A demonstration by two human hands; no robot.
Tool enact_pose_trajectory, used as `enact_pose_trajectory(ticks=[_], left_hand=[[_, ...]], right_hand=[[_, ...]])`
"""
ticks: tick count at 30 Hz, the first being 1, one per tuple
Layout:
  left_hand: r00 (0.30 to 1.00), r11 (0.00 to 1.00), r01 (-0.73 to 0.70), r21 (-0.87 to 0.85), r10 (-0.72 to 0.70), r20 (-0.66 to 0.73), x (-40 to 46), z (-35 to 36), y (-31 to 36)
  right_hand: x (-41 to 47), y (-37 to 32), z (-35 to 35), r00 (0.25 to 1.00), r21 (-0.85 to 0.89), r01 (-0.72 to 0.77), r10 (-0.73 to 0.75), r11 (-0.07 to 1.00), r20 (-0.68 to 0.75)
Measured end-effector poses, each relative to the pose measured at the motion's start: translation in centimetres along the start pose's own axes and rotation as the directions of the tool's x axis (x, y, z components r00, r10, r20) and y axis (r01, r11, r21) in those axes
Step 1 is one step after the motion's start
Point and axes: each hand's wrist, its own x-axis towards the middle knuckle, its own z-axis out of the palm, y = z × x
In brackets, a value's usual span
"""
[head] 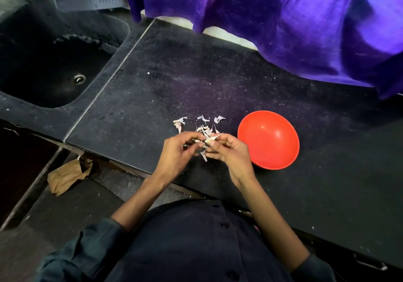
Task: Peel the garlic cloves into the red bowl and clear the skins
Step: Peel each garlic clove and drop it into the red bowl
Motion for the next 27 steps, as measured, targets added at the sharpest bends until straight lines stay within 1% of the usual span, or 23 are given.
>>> enact_pose_trajectory(ticks=[4,8,11,15,17,20,22,25,27], left_hand=[[0.999,0.999,-0.033,-0.01,0.033,-0.028,-0.11,-0.02,0.17],[0.994,0.995,-0.102,-0.024,0.1,-0.044,-0.21,-0.02,0.49],[0.997,0.995,-0.069,-0.077,0.065,-0.051,-0.18,-0.01,0.22],[0.998,0.984,-0.037,-0.172,0.026,-0.061,-0.08,0.12,0.05],[0.998,0.969,-0.015,-0.245,-0.002,-0.068,0.06,0.07,0.1],[0.999,0.957,0.01,-0.289,-0.023,-0.044,0.17,0.03,-0.13],[0.998,0.954,0.027,-0.298,-0.045,-0.054,0.14,0.12,-0.38],[0.985,0.957,0.057,-0.285,-0.1,-0.138,0.19,0.14,-0.46],[0.977,0.959,0.082,-0.273,-0.131,-0.167,0.27,0.05,-0.39]], right_hand=[[-0.23,-0.04,-0.06,0.995,0.075,-0.085,0.081,0.994,0.062],[-0.46,-0.52,0.16,0.988,0.12,-0.116,0.101,0.986,0.119],[-0.61,-0.86,0.25,0.979,0.16,-0.147,0.121,0.976,0.162],[-0.57,-0.77,0.25,0.967,0.239,-0.219,0.177,0.946,0.184],[-0.58,-0.68,0.2,0.963,0.236,-0.233,0.19,0.943,0.191],[-0.61,-0.58,0.22,0.959,0.227,-0.247,0.203,0.942,0.198],[-0.58,-0.45,0.19,0.963,0.228,-0.239,0.2,0.944,0.179],[-0.49,-0.33,0.07,0.977,0.191,-0.194,0.172,0.962,0.125],[-0.5,-0.28,0.05,0.986,0.158,-0.154,0.14,0.975,0.092]])
